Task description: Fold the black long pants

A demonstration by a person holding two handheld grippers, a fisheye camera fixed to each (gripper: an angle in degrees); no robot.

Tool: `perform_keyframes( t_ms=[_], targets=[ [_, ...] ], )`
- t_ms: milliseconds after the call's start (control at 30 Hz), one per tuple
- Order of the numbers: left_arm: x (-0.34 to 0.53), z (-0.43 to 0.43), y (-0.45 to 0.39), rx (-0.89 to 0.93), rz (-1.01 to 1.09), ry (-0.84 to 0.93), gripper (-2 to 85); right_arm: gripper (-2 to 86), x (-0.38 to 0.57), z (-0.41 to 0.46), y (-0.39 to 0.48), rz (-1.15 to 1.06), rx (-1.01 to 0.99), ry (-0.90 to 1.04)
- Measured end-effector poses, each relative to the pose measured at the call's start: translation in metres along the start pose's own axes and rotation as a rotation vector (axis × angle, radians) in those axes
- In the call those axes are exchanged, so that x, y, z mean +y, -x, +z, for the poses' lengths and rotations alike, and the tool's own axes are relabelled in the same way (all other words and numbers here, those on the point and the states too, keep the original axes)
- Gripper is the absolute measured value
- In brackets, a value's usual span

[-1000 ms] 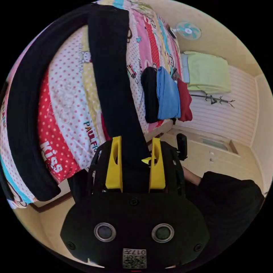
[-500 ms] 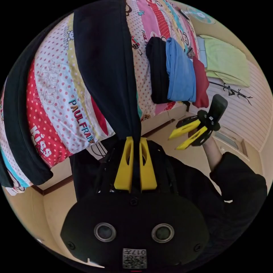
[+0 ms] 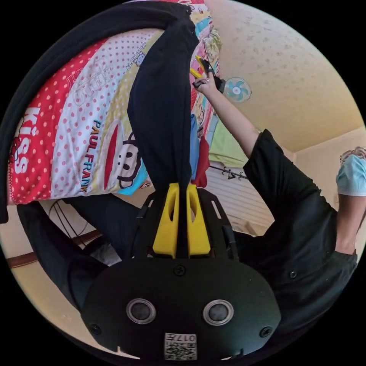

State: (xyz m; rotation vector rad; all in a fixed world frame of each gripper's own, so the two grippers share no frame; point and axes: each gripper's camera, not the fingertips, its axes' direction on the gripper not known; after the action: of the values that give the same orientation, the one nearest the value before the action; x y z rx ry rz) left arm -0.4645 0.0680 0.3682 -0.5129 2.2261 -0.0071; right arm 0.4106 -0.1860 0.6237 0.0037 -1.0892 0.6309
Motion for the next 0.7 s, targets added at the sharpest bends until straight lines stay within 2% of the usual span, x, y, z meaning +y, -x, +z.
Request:
perform_keyframes(
  t_ms=[67,100,167,233,267,367,500,600,667,700],
  targets=[
    [0.007,-0.035,0.013,0.174,-0.032,-0.058,3.3,5.6,0.007,0.0,0.009,-0.012,-0.038,-0.091],
    [0.009,-0.043,0.018,0.235,-0.042,-0.071,3.3,4.2,0.013,-0.001,0.019,-0.032,-0.11,-0.146],
    [0.019,-0.077,0.04,0.521,-0.084,-0.124,3.2,3.4,0.017,0.002,0.038,-0.066,-0.264,-0.19],
    [0.029,-0.101,0.056,0.715,-0.119,-0.174,3.1,2.7,0.012,0.024,0.073,-0.092,-0.426,-0.191],
    [0.036,-0.118,0.066,0.832,-0.144,-0.219,3.0,2.6,0.009,0.034,0.087,-0.108,-0.44,-0.18],
    [0.048,-0.163,0.092,1.017,-0.197,-0.318,2.8,2.5,-0.003,0.104,0.161,-0.194,-0.359,-0.1],
    [0.044,-0.228,0.128,0.967,-0.232,-0.379,3.0,3.9,0.0,0.238,0.203,-0.128,-0.266,-0.014],
    [0.038,-0.287,0.163,0.669,-0.328,-0.4,3.7,6.4,0.031,0.278,0.21,-0.148,-0.269,-0.06],
    [0.026,-0.324,0.169,0.367,-0.328,-0.324,3.9,7.9,0.059,0.291,0.219,-0.241,-0.228,0.023],
    [0.022,-0.33,0.167,0.307,-0.314,-0.299,3.9,8.9,0.089,0.293,0.227,-0.334,-0.209,0.098]
  ],
)
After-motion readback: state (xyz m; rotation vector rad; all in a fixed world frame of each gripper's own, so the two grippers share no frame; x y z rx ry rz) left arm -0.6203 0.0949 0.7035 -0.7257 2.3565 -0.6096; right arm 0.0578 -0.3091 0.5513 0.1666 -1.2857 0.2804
